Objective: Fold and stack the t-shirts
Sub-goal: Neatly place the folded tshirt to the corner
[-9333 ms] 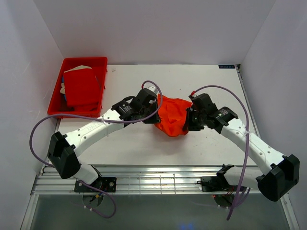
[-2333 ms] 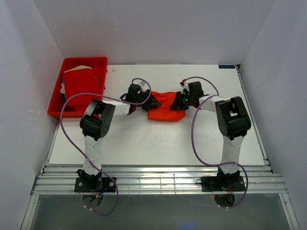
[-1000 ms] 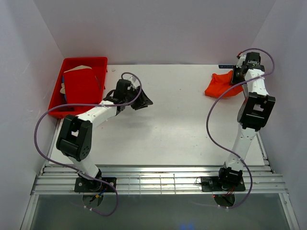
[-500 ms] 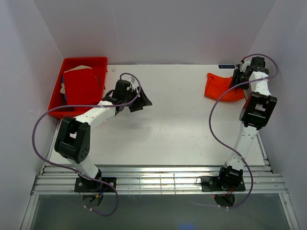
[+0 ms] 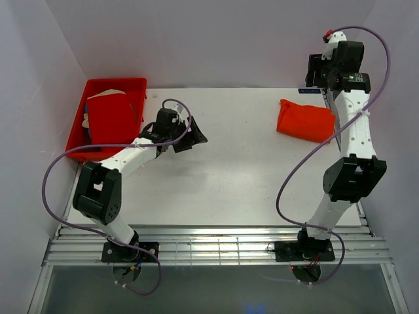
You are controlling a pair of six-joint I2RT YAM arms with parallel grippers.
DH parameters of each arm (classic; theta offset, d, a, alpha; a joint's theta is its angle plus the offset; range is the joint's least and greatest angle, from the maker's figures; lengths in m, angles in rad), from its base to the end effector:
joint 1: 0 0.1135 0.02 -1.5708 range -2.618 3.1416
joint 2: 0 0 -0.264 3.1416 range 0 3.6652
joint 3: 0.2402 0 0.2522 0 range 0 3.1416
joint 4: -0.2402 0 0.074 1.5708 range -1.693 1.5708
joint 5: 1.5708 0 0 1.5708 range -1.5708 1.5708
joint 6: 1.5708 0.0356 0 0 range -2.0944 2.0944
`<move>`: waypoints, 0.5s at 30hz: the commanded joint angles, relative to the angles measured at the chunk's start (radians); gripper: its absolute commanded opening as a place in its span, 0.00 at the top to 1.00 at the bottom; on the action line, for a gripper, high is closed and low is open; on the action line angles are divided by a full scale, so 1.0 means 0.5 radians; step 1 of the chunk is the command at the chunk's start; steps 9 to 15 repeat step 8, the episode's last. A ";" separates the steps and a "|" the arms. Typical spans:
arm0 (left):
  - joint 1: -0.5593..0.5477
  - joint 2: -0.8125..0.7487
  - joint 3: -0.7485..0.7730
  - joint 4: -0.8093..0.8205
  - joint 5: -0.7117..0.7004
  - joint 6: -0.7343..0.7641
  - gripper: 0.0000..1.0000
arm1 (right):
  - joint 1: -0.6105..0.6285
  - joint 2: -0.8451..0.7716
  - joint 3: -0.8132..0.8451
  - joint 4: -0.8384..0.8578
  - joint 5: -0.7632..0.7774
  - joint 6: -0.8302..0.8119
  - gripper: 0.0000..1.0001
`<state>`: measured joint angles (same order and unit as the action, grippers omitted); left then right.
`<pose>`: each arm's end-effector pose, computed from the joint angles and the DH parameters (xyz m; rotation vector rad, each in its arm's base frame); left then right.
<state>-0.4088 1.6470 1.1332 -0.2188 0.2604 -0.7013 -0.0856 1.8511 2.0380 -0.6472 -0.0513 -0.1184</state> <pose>0.3299 -0.1529 0.2361 -0.2137 2.4227 -0.8402 0.4193 -0.0342 0.4230 -0.0656 2.0302 -0.0765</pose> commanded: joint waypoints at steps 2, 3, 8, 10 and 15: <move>0.017 -0.232 -0.017 -0.010 -0.045 0.041 0.11 | 0.051 -0.180 -0.124 0.006 0.050 0.028 0.34; 0.017 -0.247 -0.036 -0.007 -0.048 0.041 0.11 | 0.067 -0.208 -0.219 0.030 0.053 0.028 0.33; 0.053 -0.339 -0.036 -0.105 -0.082 0.086 0.11 | 0.165 -0.281 -0.336 -0.021 -0.026 0.077 0.44; 0.053 -0.339 -0.036 -0.105 -0.082 0.086 0.11 | 0.165 -0.281 -0.336 -0.021 -0.026 0.077 0.44; 0.053 -0.339 -0.036 -0.105 -0.082 0.086 0.11 | 0.165 -0.281 -0.336 -0.021 -0.026 0.077 0.44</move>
